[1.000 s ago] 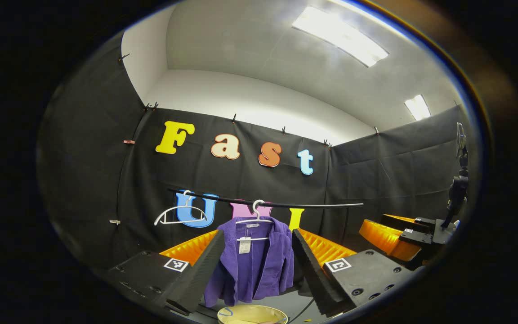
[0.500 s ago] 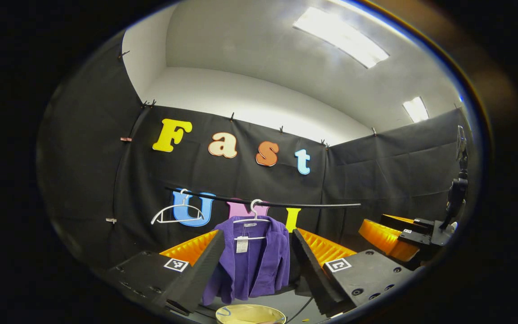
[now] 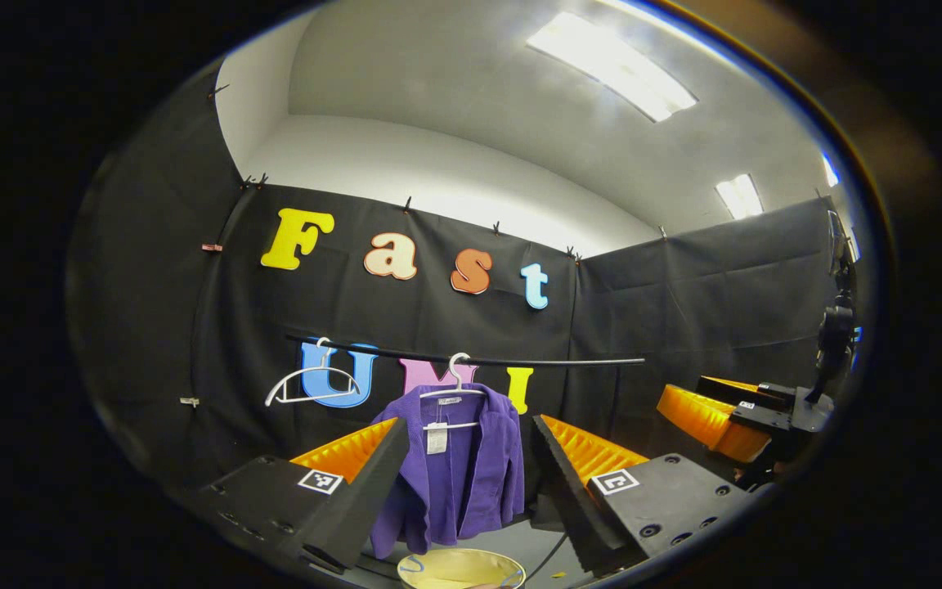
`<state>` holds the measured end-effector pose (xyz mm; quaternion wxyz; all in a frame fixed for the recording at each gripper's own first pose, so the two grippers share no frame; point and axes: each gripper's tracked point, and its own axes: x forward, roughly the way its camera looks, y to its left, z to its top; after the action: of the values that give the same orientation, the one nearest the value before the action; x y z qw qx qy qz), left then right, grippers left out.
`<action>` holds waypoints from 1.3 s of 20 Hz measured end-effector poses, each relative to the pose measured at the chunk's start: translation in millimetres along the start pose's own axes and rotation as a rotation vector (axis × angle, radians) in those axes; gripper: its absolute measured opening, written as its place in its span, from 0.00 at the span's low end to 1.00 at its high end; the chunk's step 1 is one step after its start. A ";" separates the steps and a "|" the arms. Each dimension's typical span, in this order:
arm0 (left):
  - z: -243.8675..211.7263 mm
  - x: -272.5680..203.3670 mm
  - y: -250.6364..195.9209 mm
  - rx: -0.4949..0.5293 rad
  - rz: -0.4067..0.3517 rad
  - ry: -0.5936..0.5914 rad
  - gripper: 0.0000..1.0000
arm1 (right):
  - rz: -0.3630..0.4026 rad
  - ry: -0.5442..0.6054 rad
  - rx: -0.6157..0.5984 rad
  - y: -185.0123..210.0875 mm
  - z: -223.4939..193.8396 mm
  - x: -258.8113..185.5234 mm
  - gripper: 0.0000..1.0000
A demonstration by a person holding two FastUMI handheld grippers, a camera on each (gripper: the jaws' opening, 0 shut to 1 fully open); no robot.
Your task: Grasp the clothes on the hanger with both hands and then place them into the laundry hamper below.
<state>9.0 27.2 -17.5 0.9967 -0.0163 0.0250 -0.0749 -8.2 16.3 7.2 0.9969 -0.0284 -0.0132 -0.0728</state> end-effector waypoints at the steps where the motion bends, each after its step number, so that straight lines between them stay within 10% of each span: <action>1: -2.1 -0.8 2.6 0.000 -0.007 0.000 0.94 | -0.004 0.002 -0.004 1.8 -0.7 -0.5 0.99; 13: -45.1 69.6 44.7 -0.015 0.040 0.045 0.94 | 0.051 0.063 -0.012 15.5 -69.1 86.0 0.99; 26: -169.8 234.4 110.1 -0.142 0.315 0.151 0.94 | 0.259 0.198 -0.022 -4.5 -241.2 280.3 0.98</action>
<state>248.0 96.0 -202.1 0.9878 -0.0770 0.1072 0.0831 273.7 -42.7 -224.7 0.9940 -0.0333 0.0897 0.0537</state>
